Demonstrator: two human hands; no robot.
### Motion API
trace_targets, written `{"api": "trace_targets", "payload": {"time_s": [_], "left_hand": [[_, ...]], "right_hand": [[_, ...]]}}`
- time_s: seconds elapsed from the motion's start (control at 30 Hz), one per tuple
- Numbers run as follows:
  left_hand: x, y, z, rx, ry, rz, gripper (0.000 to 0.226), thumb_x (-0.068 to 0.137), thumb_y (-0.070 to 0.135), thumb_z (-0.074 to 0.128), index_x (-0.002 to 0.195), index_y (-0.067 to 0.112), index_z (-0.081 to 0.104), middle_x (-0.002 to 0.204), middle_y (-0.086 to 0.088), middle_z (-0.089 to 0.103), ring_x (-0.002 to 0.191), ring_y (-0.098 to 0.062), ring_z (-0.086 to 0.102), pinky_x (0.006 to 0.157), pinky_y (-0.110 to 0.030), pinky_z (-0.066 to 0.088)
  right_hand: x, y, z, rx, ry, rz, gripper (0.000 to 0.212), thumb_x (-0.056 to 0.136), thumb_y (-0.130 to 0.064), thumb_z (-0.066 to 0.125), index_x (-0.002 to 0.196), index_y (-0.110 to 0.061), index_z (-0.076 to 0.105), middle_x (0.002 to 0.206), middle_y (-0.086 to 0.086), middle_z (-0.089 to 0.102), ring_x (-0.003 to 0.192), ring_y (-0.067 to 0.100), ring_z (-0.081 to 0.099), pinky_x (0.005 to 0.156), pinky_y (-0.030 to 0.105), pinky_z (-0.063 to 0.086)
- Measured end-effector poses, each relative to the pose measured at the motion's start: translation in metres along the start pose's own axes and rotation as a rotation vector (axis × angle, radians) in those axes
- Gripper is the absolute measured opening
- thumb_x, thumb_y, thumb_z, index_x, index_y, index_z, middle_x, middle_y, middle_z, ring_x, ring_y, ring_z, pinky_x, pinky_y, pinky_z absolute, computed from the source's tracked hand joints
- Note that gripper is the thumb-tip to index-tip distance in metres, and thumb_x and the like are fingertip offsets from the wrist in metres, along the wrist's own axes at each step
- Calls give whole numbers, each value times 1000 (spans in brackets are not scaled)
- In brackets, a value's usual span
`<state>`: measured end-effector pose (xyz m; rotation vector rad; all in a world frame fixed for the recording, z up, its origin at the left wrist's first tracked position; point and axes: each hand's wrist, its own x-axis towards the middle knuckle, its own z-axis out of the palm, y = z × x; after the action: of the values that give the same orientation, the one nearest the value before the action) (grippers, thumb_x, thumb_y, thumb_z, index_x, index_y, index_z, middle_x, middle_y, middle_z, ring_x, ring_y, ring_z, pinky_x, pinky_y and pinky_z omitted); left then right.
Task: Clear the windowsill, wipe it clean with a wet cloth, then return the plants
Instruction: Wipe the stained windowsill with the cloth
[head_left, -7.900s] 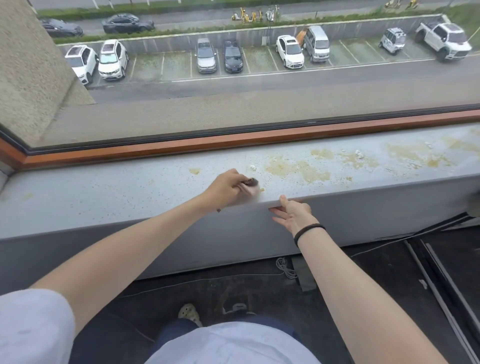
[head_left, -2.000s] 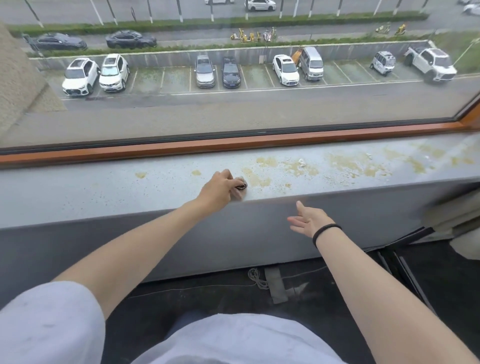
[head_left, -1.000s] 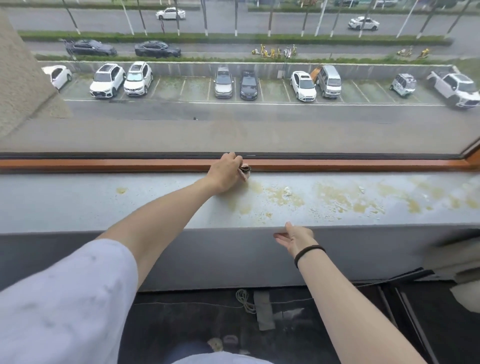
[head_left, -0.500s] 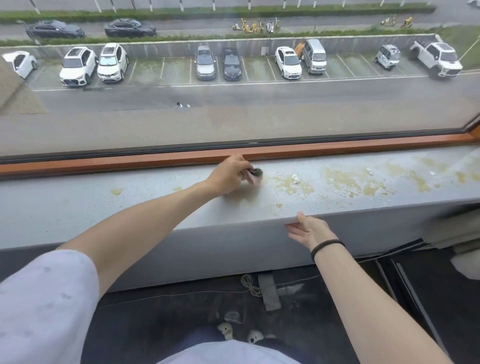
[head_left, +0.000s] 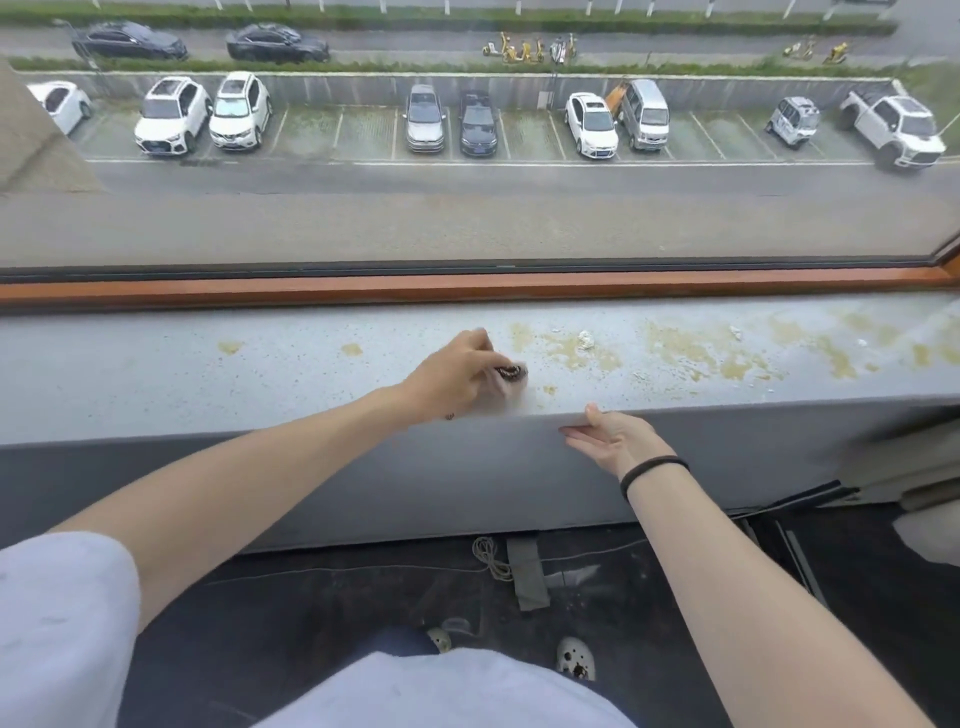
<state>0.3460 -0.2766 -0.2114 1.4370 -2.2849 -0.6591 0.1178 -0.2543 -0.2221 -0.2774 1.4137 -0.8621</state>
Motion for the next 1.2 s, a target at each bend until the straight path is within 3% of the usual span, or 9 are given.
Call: {"api": "trace_targets", "payload": {"time_s": [0.1,0.23,0.43,0.6,0.77,0.87,0.93,1.03,1.2], "left_hand": [[10,-21,-13,-32,203,-189,34,91,-5,46,114,10,67,100,-12,57,95,-29,57,54,-32,43],[0,-11,2,146,170,-270,47,87,-7,42,121,16,65,106,-15,51,102,-34,49,85,-42,46],[-52,53,59,99,170,56,45,84,-16,49,117,10,65,93,-13,50,84,-26,47,73,-30,41],[-34,55,37,-2,383,-172,40,81,-18,50,111,2,67,86,-11,62,83,-25,56,73,-21,38],[-36,49,41,82,220,-228,41,85,-17,45,111,6,68,91,-12,55,89,-37,56,72,-40,48],[-30,75,38,-81,32,-210,39,91,-11,41,115,7,66,101,-10,50,73,-35,57,60,-42,51],[-12,81,26,-224,100,-276,32,92,-6,44,110,6,67,100,-9,48,63,-38,59,53,-44,53],[26,67,8,-188,233,-321,31,91,-2,47,107,11,69,102,-16,52,77,-30,60,67,-44,54],[75,33,-3,28,162,-322,34,89,-4,45,109,10,68,104,-15,56,95,-26,51,80,-41,48]], "right_hand": [[-2,0,0,14,-13,11,15,98,-4,46,101,10,49,131,33,46,122,43,49,105,50,38],[-5,-4,-5,4,-43,33,38,98,-3,45,131,14,37,134,33,44,125,42,46,106,49,36],[-12,-4,-20,-33,-114,38,41,95,-4,52,130,14,38,132,34,46,122,41,51,94,45,45],[-17,-9,-35,-67,-73,44,47,89,-7,63,129,8,45,128,27,51,113,35,59,91,42,51],[-9,-25,-52,-32,-61,53,42,92,-6,58,130,7,44,131,25,50,117,33,56,98,44,46],[-7,-28,-52,-27,-59,39,39,93,-4,56,129,9,45,128,26,52,117,34,57,94,43,48],[-6,-27,-45,-10,-36,8,35,95,-1,52,126,12,44,125,31,53,115,38,57,88,42,49],[-5,-30,-35,6,10,4,28,94,3,50,120,14,47,122,32,55,109,41,59,87,44,51],[0,-37,-31,-1,52,32,30,94,6,49,122,15,46,120,32,55,103,41,61,87,46,53]]}}
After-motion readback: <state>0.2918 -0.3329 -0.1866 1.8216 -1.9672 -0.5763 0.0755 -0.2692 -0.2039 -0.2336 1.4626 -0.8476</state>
